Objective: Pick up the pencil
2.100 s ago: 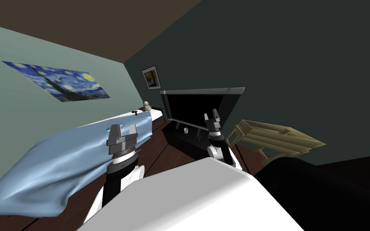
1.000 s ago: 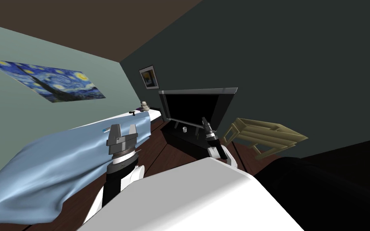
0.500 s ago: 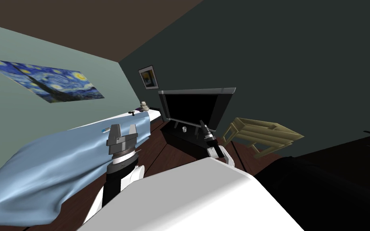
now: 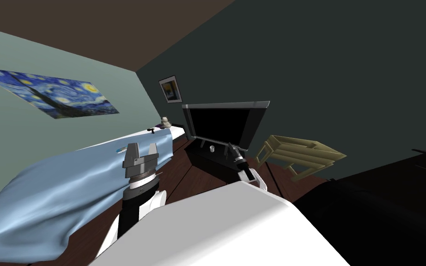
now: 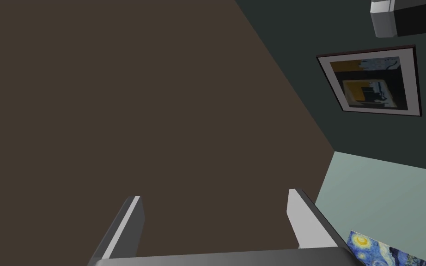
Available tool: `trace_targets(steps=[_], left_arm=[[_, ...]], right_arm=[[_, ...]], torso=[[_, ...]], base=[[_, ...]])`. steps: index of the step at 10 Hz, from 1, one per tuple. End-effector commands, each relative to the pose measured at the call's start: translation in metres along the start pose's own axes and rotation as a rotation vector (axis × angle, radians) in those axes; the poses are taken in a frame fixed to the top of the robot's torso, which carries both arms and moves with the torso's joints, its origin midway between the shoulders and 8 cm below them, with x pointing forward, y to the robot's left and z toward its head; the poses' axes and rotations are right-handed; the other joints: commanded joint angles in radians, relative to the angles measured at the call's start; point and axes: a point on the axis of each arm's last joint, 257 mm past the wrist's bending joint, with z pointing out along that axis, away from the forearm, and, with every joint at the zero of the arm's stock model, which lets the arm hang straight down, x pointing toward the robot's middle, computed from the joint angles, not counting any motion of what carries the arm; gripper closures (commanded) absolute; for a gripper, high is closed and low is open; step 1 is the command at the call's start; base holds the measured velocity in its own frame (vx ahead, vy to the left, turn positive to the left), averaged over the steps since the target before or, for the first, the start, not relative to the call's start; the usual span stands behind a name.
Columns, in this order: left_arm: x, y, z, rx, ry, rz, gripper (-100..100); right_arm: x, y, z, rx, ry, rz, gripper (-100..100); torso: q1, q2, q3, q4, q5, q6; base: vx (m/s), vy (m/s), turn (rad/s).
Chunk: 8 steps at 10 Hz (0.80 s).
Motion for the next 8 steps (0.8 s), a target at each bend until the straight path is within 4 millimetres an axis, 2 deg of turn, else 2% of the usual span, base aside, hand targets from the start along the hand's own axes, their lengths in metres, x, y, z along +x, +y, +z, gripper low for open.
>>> trace_targets(steps=[1,3,7,8], left_arm=[[0.0,0.0,0.0,0.0,0.0,0.0,0],[0.0,0.0,0.0,0.0,0.0,0.0,0],[0.0,0.0,0.0,0.0,0.0,0.0,0],[0.0,0.0,0.0,0.0,0.0,0.0,0]], right_arm=[[0.012,-0.019,-0.002,0.039,0.031,-0.038,-100],[0.033,-0.044,-0.003,0.085,0.086,-0.136,-100],[0.062,-0.083,-0.013,0.15,0.169,-0.23,-100],[0.064,-0.087,-0.015,0.158,0.176,-0.229,-100]], torso=[[0.0,0.0,0.0,0.0,0.0,0.0],[0.0,-0.001,0.0,0.0,0.0,0.0],[0.0,-0.001,-0.001,0.0,0.0,0.0],[0.0,-0.001,-0.001,0.0,0.0,0.0]], base=[[-0.005,0.003,0.003],[0.0,0.0,0.0],[0.005,0.001,0.004],[0.008,0.001,0.006]])
